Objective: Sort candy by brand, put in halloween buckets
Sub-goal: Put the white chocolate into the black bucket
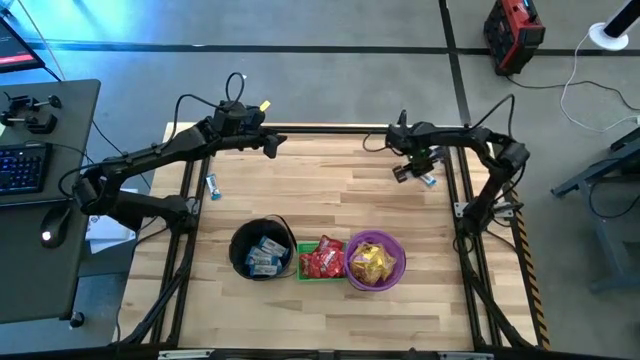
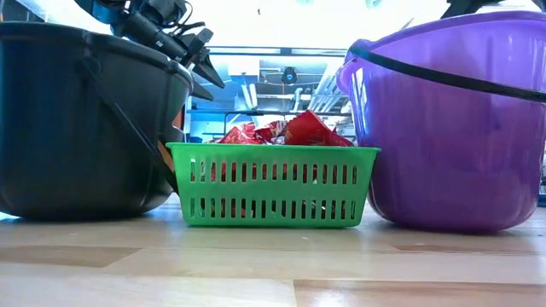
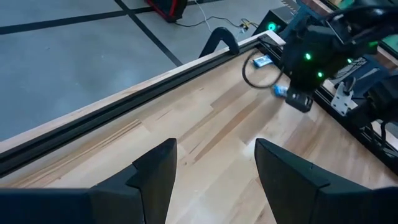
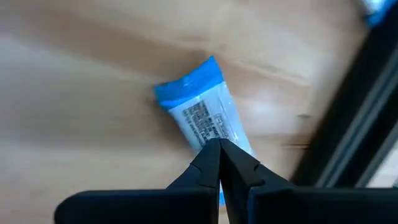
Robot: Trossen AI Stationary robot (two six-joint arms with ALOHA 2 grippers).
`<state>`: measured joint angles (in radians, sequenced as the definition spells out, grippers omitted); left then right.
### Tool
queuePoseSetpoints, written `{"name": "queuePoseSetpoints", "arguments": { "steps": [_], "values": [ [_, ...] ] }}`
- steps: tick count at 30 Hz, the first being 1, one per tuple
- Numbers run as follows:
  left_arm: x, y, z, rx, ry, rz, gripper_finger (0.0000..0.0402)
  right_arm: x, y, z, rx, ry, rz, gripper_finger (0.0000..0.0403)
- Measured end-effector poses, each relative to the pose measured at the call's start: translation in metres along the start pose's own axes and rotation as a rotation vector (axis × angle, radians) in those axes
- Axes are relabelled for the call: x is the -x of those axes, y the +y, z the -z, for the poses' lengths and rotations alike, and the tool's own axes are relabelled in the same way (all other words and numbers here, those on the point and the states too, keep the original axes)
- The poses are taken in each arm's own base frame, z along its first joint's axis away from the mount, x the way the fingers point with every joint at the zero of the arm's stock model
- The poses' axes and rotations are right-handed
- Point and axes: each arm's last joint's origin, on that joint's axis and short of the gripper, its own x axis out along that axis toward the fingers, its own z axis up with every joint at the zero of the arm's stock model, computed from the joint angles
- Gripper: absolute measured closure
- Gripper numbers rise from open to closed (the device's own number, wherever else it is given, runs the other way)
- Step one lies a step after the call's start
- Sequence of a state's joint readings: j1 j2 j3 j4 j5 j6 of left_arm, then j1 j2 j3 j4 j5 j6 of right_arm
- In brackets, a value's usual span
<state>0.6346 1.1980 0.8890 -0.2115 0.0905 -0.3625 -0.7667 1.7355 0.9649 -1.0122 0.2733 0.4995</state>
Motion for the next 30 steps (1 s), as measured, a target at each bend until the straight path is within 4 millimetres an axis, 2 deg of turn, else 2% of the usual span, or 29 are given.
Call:
{"name": "queuePoseSetpoints", "arguments": {
  "steps": [8,17,20,23,27,30],
  "values": [
    [0.000,0.000,0.000,-0.009,0.000,-0.001,0.0195,0.015,0.048,0.018,0.010,-0.093,-0.128,0.0403],
    [0.000,0.000,0.000,-0.016,0.000,-0.001,0.0195,0.048,0.106,0.035,0.076,-0.220,-0.435,0.0403],
    [0.000,0.000,0.000,-0.016,0.000,-0.001,0.0195,0.064,0.124,0.038,0.142,-0.282,-0.562,0.0403],
    [0.000,0.000,0.000,-0.015,0.003,0.003,0.0195,0.086,0.136,0.044,0.245,-0.355,-0.610,0.0403],
    [0.000,0.000,0.001,0.000,0.011,0.002,0.0195,0.130,0.140,0.051,0.372,-0.497,-0.595,0.0403],
    [0.000,0.000,0.001,0.001,0.014,0.002,0.0195,0.146,0.139,0.053,0.458,-0.513,-0.581,0.0401]
  ]
}}
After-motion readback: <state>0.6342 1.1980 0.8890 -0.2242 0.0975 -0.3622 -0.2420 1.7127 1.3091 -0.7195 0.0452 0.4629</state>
